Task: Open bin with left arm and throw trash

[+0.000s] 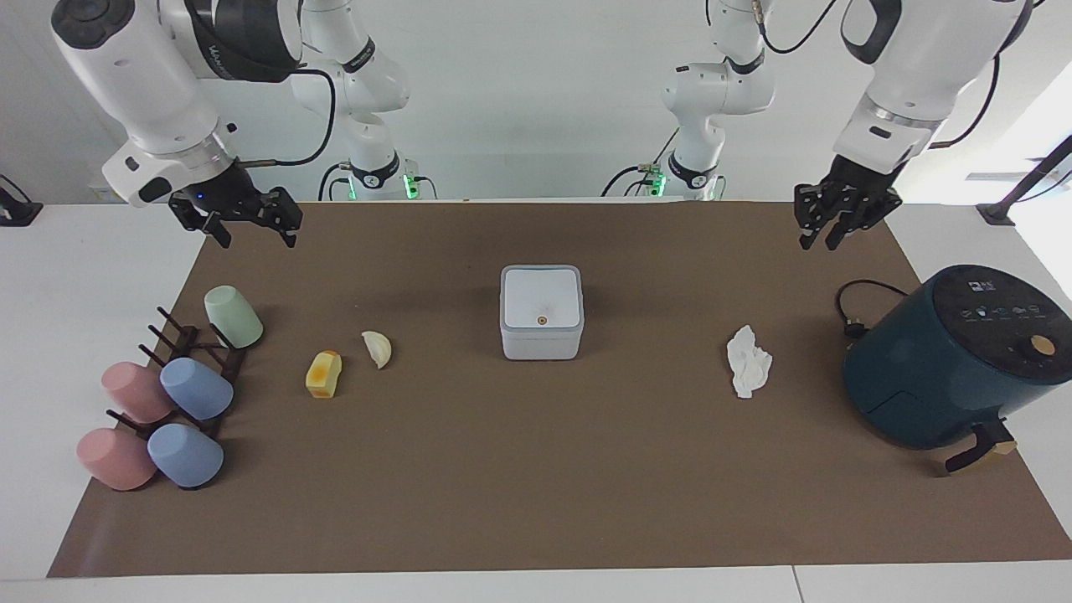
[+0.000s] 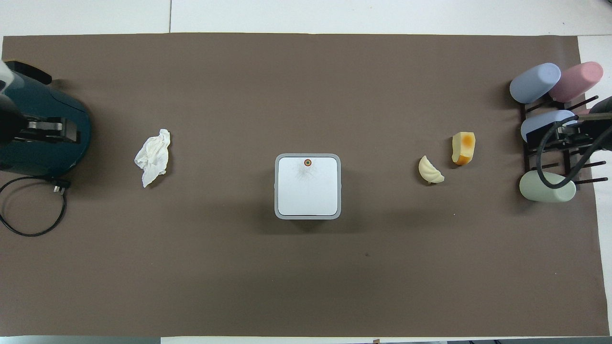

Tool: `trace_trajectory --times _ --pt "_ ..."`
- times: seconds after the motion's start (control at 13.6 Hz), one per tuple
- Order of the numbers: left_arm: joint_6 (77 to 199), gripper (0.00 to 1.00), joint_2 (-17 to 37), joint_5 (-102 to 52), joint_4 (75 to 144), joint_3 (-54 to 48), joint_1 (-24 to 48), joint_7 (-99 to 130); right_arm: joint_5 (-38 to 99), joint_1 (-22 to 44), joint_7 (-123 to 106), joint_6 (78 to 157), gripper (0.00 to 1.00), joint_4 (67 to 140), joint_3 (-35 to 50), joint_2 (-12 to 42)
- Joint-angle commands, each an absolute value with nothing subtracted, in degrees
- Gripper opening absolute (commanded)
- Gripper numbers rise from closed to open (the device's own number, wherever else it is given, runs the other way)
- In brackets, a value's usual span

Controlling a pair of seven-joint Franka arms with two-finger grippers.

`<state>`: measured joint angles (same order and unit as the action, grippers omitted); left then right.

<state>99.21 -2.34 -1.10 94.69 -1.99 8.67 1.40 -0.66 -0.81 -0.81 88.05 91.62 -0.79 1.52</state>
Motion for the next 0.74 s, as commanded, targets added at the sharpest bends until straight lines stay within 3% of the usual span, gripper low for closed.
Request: trace_trajectory --times 0.0,0.15,0.37,0.66 --pt "105.9 0.00 -3.5 -0.8 99.3 -1.5 16.0 5.5 0.4 -1.6 -0.4 89.0 1.00 92.0 -0.4 1.5" --pt "113.0 0.00 -3.0 -0.9 102.6 -1.5 21.4 8.4 0.6 -1.4 -0.5 91.3 1.00 93.3 -0.3 1.1" --pt "122.0 0.00 -2.8 -0.9 107.8 -1.5 27.1 8.9 1.0 -0.4 -3.3 106.8 1.00 101.1 -0.1 -0.3" --pt "128.6 0.00 3.7 -0.9 108.1 -1.5 32.4 14.4 1.2 0.3 -2.8 122.4 1.00 111.6 0.2 3.3"
